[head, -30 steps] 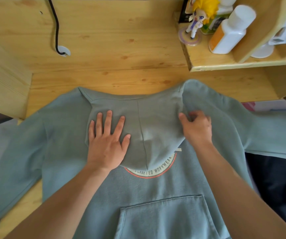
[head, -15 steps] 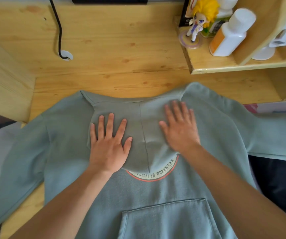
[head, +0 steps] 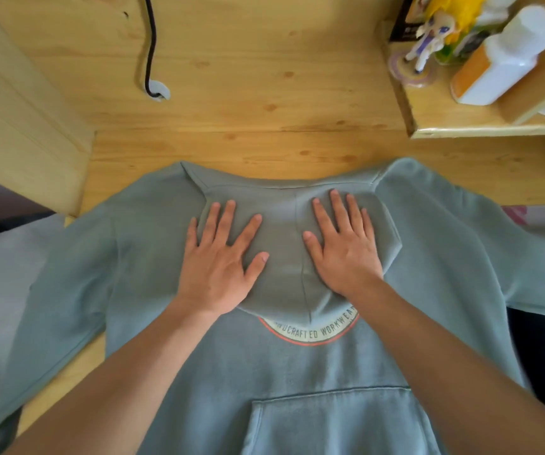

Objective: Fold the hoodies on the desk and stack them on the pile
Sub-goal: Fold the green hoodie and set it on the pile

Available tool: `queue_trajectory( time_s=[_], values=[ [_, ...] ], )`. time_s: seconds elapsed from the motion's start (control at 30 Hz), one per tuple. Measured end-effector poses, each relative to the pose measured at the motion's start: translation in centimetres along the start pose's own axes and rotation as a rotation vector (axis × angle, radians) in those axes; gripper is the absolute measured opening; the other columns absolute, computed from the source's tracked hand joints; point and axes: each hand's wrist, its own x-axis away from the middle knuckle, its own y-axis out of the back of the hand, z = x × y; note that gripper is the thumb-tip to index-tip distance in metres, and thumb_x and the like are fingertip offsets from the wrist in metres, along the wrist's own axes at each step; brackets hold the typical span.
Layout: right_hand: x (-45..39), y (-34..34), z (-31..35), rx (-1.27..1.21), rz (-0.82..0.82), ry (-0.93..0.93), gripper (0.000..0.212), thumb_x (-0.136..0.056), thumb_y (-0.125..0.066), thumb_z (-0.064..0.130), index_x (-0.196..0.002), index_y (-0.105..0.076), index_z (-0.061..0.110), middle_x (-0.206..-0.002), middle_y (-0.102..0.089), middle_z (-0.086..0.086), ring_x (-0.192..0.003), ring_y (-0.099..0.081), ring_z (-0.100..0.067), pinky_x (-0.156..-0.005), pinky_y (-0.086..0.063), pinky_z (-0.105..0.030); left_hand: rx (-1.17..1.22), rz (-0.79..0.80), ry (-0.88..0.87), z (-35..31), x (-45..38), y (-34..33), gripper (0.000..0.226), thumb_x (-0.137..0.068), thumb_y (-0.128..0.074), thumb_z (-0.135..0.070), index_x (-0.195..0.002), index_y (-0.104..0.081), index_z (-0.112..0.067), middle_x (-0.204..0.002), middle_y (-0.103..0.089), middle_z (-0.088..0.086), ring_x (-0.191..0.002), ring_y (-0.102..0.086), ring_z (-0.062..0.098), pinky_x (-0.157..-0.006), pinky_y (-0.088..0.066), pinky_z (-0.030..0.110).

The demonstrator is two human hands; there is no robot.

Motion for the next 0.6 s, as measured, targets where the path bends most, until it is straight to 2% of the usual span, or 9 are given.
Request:
queue_trajectory(
  time_s=[0.1, 0.2, 0.27, 0.33, 0.37, 0.43, 0.5, 0.57, 0.6],
  values=[
    [-0.1, -0.4, -0.8, 0.039, 0.030, 0.002, 0.068, -0.100, -0.014, 0.061, -0.161, -0.014, 0.032, -0.170, -0.003, -0.002, -0.156, 0.000, -0.027, -0.126, -0.003, -0.047, 0.027, 0.040, 0.079, 3.6, 1.4, -0.1, 0.068, -0.100, -0.028, -0.062, -0.162, -0.024, -0.033, -0.169, -0.021, 0.011, -0.155, -0.018, 0.034, -0.124, -0.019, 0.054],
    [-0.1, 0.7, 0.3, 0.030, 0.034, -0.042, 0.071, -0.098, -0.014, 0.059, -0.161, -0.021, 0.027, -0.170, -0.008, -0.006, -0.156, -0.003, -0.032, -0.125, -0.005, -0.053, 0.016, 0.100, 0.207, 6.9, 4.0, 1.0, 0.069, -0.101, -0.024, -0.060, -0.160, -0.031, -0.026, -0.166, -0.028, 0.014, -0.154, -0.021, 0.038, -0.123, -0.019, 0.057],
    [1.0, 2.2, 2.8, -0.028, -0.019, -0.063, 0.069, -0.098, -0.023, 0.054, -0.159, -0.029, 0.021, -0.168, -0.014, -0.012, -0.155, -0.006, -0.037, -0.124, -0.005, -0.057, 0.033, 0.060, 0.273, 7.9, 7.1, 2.5, 0.064, -0.101, -0.031, -0.056, -0.157, -0.038, -0.025, -0.165, -0.027, 0.017, -0.153, -0.021, 0.042, -0.123, -0.018, 0.057],
    [3.5, 3.1, 6.5, -0.079, -0.118, 0.029, 0.065, -0.099, -0.033, 0.049, -0.158, -0.031, 0.020, -0.167, -0.017, -0.015, -0.154, -0.008, -0.038, -0.124, -0.004, -0.054, 0.113, -0.061, 0.370, 8.9, 11.4, 4.2, 0.060, -0.099, -0.045, -0.046, -0.153, -0.045, -0.020, -0.158, -0.035, 0.023, -0.146, -0.031, 0.045, -0.118, -0.025, 0.057],
    [5.1, 2.8, 8.2, -0.098, -0.133, 0.088, 0.065, -0.100, -0.035, 0.049, -0.158, -0.030, 0.021, -0.167, -0.017, -0.014, -0.154, -0.008, -0.038, -0.124, -0.005, -0.052, 0.166, -0.123, 0.461, 9.8, 14.1, 4.7, 0.059, -0.096, -0.050, -0.042, -0.149, -0.049, -0.015, -0.151, -0.042, 0.026, -0.138, -0.038, 0.046, -0.114, -0.030, 0.056],
    [7.5, 1.3, 10.4, -0.075, -0.048, 0.122, 0.066, -0.100, -0.030, 0.053, -0.159, -0.028, 0.023, -0.167, -0.017, -0.012, -0.155, -0.008, -0.036, -0.124, -0.010, -0.053, 0.323, -0.180, 0.759, 11.3, 19.4, 6.0, 0.056, -0.090, -0.054, -0.038, -0.137, -0.056, -0.009, -0.130, -0.051, 0.027, -0.122, -0.048, 0.044, -0.105, -0.039, 0.054],
    [8.4, -0.4, 10.5, 0.027, 0.061, 0.086, 0.069, -0.099, -0.022, 0.056, -0.160, -0.027, 0.023, -0.167, -0.018, -0.011, -0.155, -0.008, -0.036, -0.123, -0.015, -0.056, 0.527, -0.121, 1.101, 12.8, 23.8, 6.7, 0.042, -0.092, -0.054, -0.035, -0.123, -0.057, -0.007, -0.116, -0.058, 0.022, -0.111, -0.055, 0.042, -0.095, -0.044, 0.051],
    [8.3, -1.1, 10.4, 0.070, 0.111, 0.057, 0.071, -0.098, -0.019, 0.056, -0.160, -0.024, 0.023, -0.168, -0.016, -0.010, -0.155, -0.006, -0.036, -0.123, -0.012, -0.056, 0.788, 0.013, 1.379, 14.4, 25.9, 6.8, 0.035, -0.100, -0.054, -0.031, -0.124, -0.055, -0.006, -0.121, -0.062, 0.022, -0.113, -0.058, 0.041, -0.094, -0.045, 0.049],
    [8.2, -1.0, 10.6, 0.074, 0.122, 0.055, 0.071, -0.099, -0.019, 0.056, -0.161, -0.022, 0.023, -0.168, -0.014, -0.010, -0.155, -0.004, -0.036, -0.124, -0.010, -0.056, 0.977, 0.054, 1.458, 15.2, 26.4, 6.6, 0.041, -0.102, -0.052, -0.035, -0.130, -0.056, -0.005, -0.128, -0.062, 0.023, -0.119, -0.058, 0.044, -0.099, -0.046, 0.052]
  ],
)
